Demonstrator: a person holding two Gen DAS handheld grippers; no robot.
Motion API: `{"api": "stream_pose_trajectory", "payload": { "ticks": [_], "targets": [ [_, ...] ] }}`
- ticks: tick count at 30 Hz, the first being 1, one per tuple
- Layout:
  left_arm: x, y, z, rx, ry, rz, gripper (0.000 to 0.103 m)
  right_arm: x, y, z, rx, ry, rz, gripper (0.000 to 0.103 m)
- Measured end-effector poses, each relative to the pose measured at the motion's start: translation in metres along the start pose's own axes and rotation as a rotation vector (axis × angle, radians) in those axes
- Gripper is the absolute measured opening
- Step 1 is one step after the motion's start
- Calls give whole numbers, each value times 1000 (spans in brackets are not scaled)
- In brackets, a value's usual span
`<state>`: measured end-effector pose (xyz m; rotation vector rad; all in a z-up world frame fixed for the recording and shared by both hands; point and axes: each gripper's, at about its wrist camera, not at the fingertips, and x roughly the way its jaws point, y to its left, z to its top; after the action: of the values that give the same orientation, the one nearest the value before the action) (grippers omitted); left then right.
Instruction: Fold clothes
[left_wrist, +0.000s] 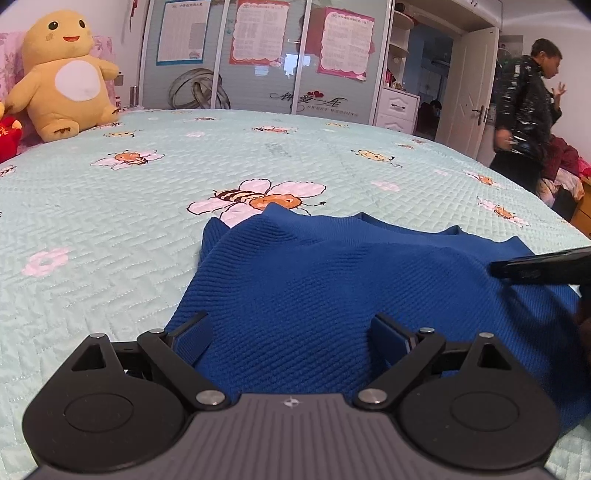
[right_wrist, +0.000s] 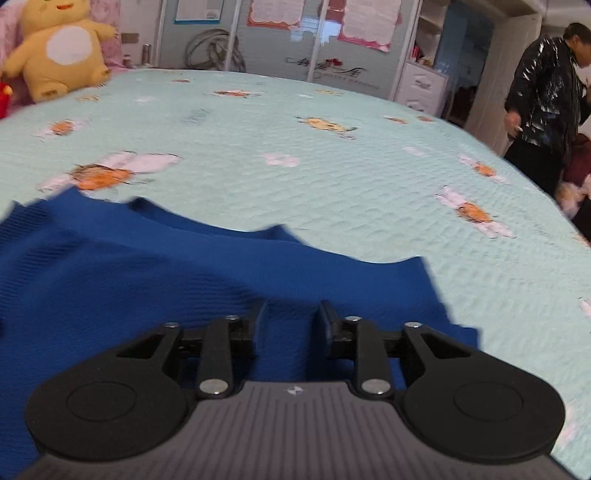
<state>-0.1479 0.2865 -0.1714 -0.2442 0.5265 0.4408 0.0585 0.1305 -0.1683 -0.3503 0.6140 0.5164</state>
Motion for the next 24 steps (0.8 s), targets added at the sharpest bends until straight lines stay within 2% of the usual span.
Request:
{"api": "stream_pose_trajectory", "payload": {
  "ticks": [1,4,7,11,12,14,15,16,17,18,20,21,22,24],
  "targets": [
    [0,0,0,3,3,1,96,1,-10,0,6,2,-24,40],
    [1,-2,0,14,9,8,96,-25,-42,-5,57,-9,-141,39],
    [1,-3,-1,20,8,10,96,-67,-42,-28,103,-35,23,39],
    [1,-1,-4,17,-2,-1,97,-83,-3,-70,-27,5,100,39],
    [0,1,-4,9,-5,-9,97,-87,-5,-78,-46,-33,102,39],
    [-2,4,-5,-8,-12,-26,97,-90,-24,-80,-36,-39,148,32],
    [-4,4,-4,-10,-13,-24,97,-92,-30,-79,-40,-31,99,32],
    [-7,3,-3,-12,-14,-22,97,-93,-35,-79,-43,-23,49,37],
    [-9,2,-3,-14,-16,-19,95,-95,-43,-79,-40,-10,-17,56],
    [-16,-1,-2,-9,-19,-12,94,-98,-50,-77,2,-8,-25,54],
    [-28,-16,-2,38,-38,-61,95,-111,-56,-74,69,-12,-33,51],
    [-34,-24,-3,63,-47,-87,95,-117,-50,-74,56,-40,-12,51],
    [-35,-34,-5,105,-33,-112,95,-122,-40,-75,31,-60,13,51],
    [-26,-48,-14,183,57,-115,96,-114,-23,-81,-10,-37,59,51]
  ]
}}
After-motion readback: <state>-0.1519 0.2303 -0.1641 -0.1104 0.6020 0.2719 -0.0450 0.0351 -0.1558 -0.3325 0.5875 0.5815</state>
